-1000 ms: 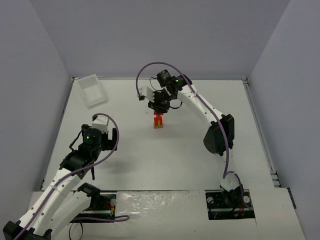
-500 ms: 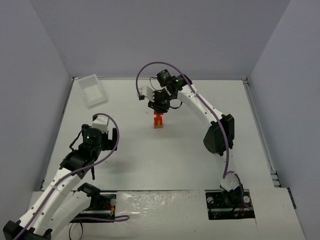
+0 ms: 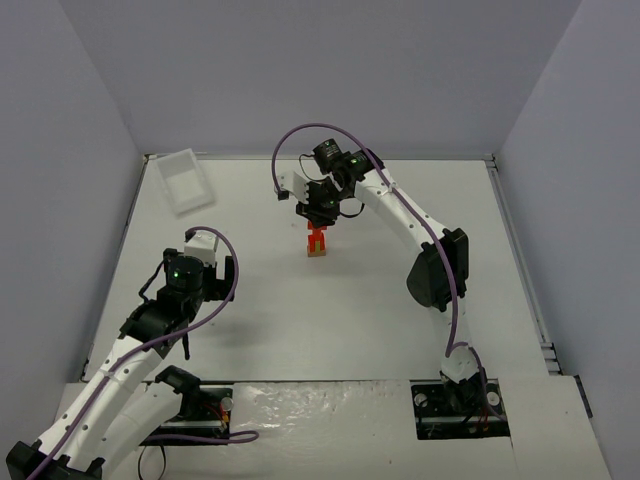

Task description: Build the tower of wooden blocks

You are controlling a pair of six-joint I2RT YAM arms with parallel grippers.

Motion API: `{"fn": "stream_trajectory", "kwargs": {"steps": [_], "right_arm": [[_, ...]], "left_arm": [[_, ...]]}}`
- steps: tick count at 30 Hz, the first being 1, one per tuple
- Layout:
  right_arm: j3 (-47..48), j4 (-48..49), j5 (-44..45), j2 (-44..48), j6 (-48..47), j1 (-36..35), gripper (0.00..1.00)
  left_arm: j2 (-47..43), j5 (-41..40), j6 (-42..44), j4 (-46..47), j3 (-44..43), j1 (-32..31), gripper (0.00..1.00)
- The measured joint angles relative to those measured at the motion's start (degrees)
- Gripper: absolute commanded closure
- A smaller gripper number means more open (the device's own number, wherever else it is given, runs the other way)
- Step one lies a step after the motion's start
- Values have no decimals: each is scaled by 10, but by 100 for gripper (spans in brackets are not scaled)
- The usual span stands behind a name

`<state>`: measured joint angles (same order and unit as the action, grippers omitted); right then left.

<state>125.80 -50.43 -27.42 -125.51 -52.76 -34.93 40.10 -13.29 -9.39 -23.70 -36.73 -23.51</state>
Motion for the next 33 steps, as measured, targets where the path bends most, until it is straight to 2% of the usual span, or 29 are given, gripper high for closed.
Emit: {"fn": "stream_trajectory", "kwargs": {"steps": [33], "right_arm": [[1, 0, 0, -1, 2, 0, 63]], "left_arm": [[0, 0, 0, 0, 0, 0, 4]]}}
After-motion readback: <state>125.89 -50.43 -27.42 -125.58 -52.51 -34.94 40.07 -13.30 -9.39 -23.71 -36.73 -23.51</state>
